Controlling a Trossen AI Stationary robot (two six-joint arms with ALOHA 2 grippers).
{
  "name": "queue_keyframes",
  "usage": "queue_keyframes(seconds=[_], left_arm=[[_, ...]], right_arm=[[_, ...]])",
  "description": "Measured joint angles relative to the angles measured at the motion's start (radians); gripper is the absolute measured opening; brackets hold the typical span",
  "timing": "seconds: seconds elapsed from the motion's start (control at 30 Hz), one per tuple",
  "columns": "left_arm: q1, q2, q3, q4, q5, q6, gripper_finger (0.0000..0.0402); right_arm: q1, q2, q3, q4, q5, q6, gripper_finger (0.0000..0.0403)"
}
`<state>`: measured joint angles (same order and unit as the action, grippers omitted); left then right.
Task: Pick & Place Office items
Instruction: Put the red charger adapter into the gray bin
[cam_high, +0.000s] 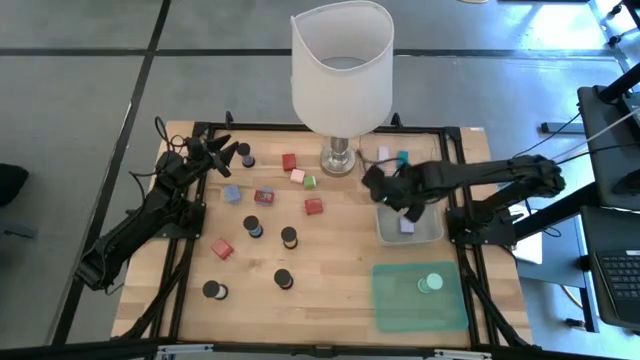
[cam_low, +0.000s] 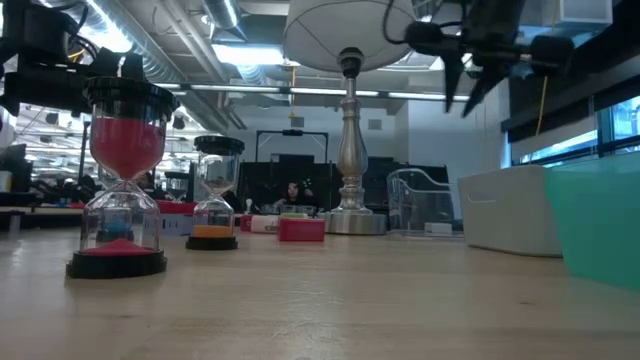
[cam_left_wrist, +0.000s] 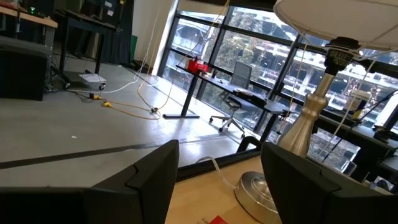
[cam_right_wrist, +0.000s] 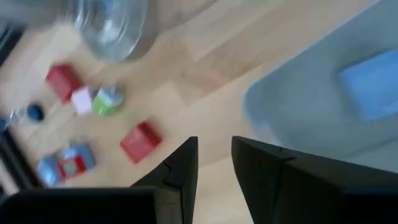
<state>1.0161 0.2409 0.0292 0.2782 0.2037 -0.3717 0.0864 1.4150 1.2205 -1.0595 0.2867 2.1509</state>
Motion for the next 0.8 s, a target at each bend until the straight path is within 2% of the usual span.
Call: queue_keyframes(seconds=[0.3,0.53,0.7,0.8], left_arm=[[0.0,0.004,0.0,-0.003,-0.001,0.0,0.0226],[0.0,0.004,0.0,-0.01,-0.001,0.0,0.0226],[0.0,0.004,0.0,-0.014,-0.001,0.0,0.0226],[0.0,0.004,0.0,-0.016,-0.001,0.0,0.0226]], right_arm=[[0.118,0.152,0.0,0.322,0.05,-0.061,0.0102],[0.16,0.248,0.0,0.573,0.209,-0.336,0.0102],[0.155,0.26,0.0,0.693,0.23,-0.553,0.0102],[0.153,0.26,0.0,0.707,0.226,-0.753,0.0102]])
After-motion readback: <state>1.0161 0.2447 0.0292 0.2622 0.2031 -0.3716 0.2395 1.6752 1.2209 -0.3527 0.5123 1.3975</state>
